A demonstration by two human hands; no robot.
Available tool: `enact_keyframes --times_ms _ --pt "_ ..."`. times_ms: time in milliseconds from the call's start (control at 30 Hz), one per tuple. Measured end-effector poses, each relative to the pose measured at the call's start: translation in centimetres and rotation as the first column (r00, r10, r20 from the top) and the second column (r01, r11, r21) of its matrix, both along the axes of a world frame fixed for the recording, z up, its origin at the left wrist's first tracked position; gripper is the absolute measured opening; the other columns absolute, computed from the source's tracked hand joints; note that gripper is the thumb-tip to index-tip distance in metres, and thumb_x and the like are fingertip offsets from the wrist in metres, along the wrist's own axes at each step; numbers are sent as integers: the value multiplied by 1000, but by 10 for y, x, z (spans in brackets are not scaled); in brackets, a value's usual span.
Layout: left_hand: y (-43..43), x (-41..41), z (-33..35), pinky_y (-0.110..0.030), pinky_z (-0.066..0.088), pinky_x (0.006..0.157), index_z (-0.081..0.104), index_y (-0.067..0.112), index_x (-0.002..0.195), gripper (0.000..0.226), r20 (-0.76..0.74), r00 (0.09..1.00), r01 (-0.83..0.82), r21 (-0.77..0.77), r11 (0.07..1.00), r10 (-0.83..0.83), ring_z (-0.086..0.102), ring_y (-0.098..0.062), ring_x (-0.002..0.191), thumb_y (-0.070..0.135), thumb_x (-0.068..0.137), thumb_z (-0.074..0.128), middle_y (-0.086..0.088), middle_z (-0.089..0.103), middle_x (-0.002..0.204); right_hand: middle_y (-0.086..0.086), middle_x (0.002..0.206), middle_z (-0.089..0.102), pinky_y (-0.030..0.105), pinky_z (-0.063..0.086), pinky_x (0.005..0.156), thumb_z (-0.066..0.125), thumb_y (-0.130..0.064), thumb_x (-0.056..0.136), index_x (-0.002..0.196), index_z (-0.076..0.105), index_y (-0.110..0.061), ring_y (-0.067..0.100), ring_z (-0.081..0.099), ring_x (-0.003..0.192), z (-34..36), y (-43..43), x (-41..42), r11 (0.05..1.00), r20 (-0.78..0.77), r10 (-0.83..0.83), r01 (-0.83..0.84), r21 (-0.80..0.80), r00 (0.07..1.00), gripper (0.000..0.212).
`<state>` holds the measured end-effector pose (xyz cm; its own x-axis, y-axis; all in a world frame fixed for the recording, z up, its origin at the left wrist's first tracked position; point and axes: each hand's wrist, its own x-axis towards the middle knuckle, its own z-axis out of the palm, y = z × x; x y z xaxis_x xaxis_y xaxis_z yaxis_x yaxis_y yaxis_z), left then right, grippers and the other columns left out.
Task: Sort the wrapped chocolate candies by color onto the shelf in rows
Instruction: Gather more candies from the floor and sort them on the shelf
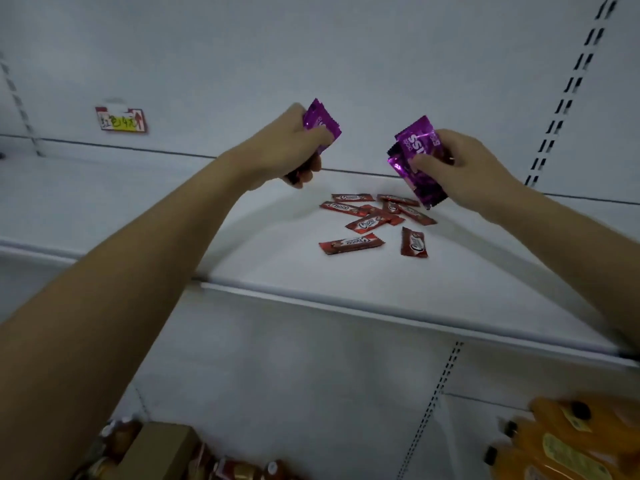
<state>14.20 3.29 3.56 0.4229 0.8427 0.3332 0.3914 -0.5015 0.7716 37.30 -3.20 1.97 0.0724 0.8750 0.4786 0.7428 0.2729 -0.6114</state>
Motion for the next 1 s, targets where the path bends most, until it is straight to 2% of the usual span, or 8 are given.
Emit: enact_keyframes --times_ms 100,200,400,500,567,633,833,1000 --pt "-37 -30 -8 -35 51 62 36 14 113 20 84 986 -152 96 984 144 59 -18 61 24 96 34 -7 65 87 6 100 63 35 48 84 50 -22 96 109 55 -24 28 61 97 6 -24 -31 996 48 83 -84 27 995 14" --pt "-82 -76 -19 -38 56 67 37 15 112 15 181 954 -269 172 948 238 69 -20 67 18 97 34 -9 63 100 9 107 65 34 50 88 49 -18 95 110 58 -24 24 62 100 3 -53 -70 970 -66 239 -236 59 969 18" --pt "-194 -180 -95 -35 58 75 45 16 118 18 372 819 -518 155 841 436 71 -23 89 15 100 43 -16 60 112 -5 96 67 21 53 80 54 -11 92 107 62 -22 6 64 92 -54 -120 -171 780 -351 621 -596 188 701 20" --pt "-252 -229 -162 -34 57 72 48 20 112 14 376 664 -709 45 703 646 70 -16 85 14 99 46 -2 63 99 -16 95 63 13 49 76 53 -7 94 117 58 -21 -8 61 87 -124 -138 -224 725 -399 657 -681 102 640 27" --pt "-288 -261 -211 -36 57 71 51 28 107 15 347 519 -824 -39 565 782 69 -9 80 17 97 49 4 64 92 -16 103 63 13 51 78 54 -7 94 127 55 -19 -10 60 91 -175 -142 -255 703 -446 630 -710 -20 636 35" --pt "-322 -287 -254 -47 57 76 52 32 108 14 283 388 -893 -122 434 877 69 -19 85 28 94 53 -2 66 94 -9 114 63 20 52 88 56 -9 93 132 52 -15 -5 60 98 -222 -144 -284 688 -441 603 -713 -135 665 40" --pt "-394 -333 -342 -26 54 65 46 18 108 19 93 3 -948 -318 32 996 71 -11 77 17 92 55 -3 68 99 -8 108 62 36 53 88 62 -13 88 121 56 -18 6 58 96 -317 -143 -359 619 -218 679 -706 -345 702 34" --pt "-414 -379 -391 -30 51 64 48 20 105 20 -146 -41 -940 -330 -87 988 68 -17 75 23 88 58 0 69 88 1 99 66 33 53 67 60 -11 88 117 58 -18 14 59 80 -354 -142 -426 540 -47 761 -672 -507 648 30"
